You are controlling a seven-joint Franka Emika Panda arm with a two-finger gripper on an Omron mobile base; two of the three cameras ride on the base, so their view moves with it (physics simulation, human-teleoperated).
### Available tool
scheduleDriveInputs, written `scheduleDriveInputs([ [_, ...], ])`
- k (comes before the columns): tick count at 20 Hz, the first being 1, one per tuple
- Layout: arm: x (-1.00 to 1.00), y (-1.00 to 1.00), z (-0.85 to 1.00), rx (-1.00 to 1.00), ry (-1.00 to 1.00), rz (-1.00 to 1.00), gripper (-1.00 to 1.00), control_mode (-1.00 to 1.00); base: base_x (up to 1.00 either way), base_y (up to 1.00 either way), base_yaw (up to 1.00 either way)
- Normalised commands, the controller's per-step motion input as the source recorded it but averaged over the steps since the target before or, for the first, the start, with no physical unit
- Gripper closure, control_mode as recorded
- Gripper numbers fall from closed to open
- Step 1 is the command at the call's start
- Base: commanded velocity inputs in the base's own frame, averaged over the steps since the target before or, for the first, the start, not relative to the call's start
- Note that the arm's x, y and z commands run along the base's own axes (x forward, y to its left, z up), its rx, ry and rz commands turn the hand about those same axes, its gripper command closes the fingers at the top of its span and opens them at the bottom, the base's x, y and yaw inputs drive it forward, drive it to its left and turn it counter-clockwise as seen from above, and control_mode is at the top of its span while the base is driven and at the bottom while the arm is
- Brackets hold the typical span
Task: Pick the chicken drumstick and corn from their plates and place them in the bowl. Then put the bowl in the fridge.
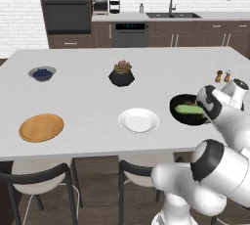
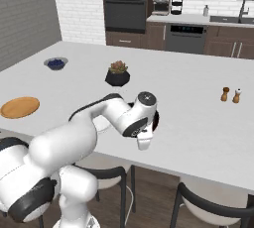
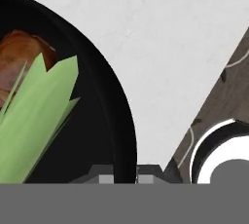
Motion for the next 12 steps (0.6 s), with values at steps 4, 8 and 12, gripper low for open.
scheduleDriveInputs([
  [4, -0.99, 0.36, 1.0, 0.0, -0.09, 0.0, 1.0, -1.0, 0.0, 0.0, 0.0],
  [8, -0.94, 0.34, 1.0, 0.0, 0.01, 0.0, 1.0, -1.0, 0.0, 0.0, 0.0],
  [12, -0.9, 0.27, 1.0, 0.0, 0.0, 0.0, 1.0, -1.0, 0.0, 0.0, 0.0],
])
